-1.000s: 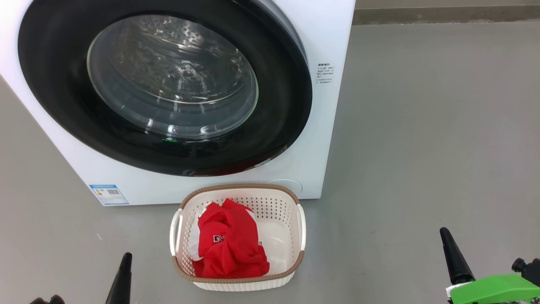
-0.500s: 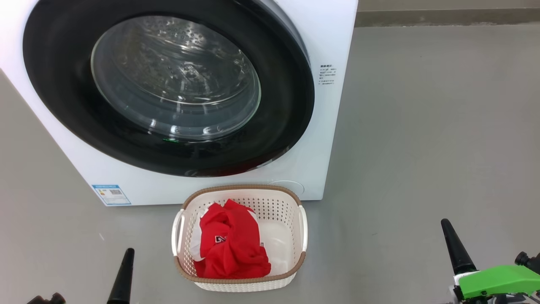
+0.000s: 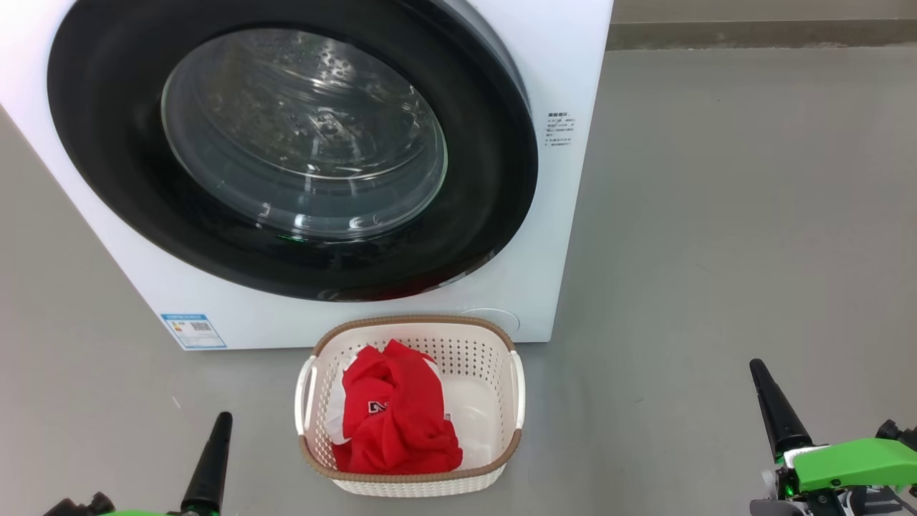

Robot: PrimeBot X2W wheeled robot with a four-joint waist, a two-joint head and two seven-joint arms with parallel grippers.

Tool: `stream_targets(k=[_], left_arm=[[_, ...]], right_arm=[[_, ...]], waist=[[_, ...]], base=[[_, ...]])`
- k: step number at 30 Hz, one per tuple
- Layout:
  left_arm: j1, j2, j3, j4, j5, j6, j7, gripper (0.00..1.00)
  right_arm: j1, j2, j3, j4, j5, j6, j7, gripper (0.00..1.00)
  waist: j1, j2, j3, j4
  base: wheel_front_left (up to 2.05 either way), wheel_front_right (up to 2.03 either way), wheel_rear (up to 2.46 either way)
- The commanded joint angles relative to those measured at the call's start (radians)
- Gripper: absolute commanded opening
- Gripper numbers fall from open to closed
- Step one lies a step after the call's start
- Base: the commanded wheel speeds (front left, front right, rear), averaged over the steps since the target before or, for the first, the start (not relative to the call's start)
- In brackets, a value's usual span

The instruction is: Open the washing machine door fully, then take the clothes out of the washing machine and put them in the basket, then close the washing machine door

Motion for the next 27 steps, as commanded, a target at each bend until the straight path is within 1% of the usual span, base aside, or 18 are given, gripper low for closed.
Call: stream_targets(k=[1, 14, 19, 27], left_arm=[[-0.047, 0.007, 0.033, -0.02, -0.03, -0.006, 0.009, 0.0], [-0.071, 0.001, 0.04, -0.014, -0.174, -0.007, 0.05, 0.0], [-0.078, -0.001, 0.042, -0.012, -0.214, -0.007, 0.061, 0.0], [-0.078, -0.001, 0.042, -0.012, -0.214, -0.007, 0.061, 0.0]], right_arm=[[-0.054, -0.017, 0.013, -0.023, 0.03, -0.001, 0.011, 0.0], [-0.086, -0.019, 0.004, -0.021, 0.17, -0.001, 0.053, 0.0], [-0.095, -0.02, 0.002, -0.02, 0.208, -0.001, 0.065, 0.0], [-0.095, -0.018, -0.001, -0.02, 0.206, -0.001, 0.067, 0.0]], waist=[[-0.0001, 0.0, -0.001, 0.001], [-0.0001, 0.0, -0.006, 0.008], [-0.0001, 0.0, -0.007, 0.009], [-0.0001, 0.0, -0.007, 0.009]], base=[[0.0, 0.0, 0.0], [0.0, 0.0, 0.0], [0.0, 0.0, 0.0], [0.0, 0.0, 0.0]])
